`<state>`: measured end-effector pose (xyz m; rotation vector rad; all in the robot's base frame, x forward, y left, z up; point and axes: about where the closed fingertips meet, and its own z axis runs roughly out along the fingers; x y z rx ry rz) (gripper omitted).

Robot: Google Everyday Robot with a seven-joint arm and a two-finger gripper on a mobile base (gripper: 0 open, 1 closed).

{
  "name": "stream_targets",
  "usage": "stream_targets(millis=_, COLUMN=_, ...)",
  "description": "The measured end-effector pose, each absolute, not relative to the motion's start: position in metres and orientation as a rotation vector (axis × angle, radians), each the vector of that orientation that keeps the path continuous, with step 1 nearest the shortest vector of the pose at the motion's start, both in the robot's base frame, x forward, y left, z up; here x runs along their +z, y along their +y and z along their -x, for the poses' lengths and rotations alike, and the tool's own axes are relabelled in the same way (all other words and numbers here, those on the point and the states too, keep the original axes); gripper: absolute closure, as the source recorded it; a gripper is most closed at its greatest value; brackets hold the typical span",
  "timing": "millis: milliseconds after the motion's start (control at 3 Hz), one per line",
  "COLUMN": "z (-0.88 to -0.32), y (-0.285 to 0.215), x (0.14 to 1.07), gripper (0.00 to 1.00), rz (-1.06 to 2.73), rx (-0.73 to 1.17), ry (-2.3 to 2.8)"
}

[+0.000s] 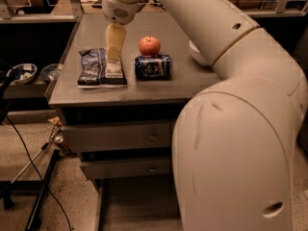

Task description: Place blue chip bag into bottom drawer

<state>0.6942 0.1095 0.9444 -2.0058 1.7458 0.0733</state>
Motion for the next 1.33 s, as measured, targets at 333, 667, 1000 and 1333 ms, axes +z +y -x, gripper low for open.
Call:
stream_targets(millis=333, z=-0.695, y=0.109, x=0.945, gripper=0.00, rz=2.004, rx=0.073, ry=1.746)
stream_targets(millis=667, z=-0.704, y=0.120, x=0.928, gripper=0.00, rz=1.984, rx=0.140, ry=1.751)
stream_targets(millis=1000, z=-0.712, y=0.132, x=0.912, gripper=0.00, rz=1.980, rx=0.183, ry=1.756)
stream_targets(millis=1333, z=-0.717, y=0.142, x=0.892, gripper=0.00, rz=1.990, rx=0.236, ry=1.768)
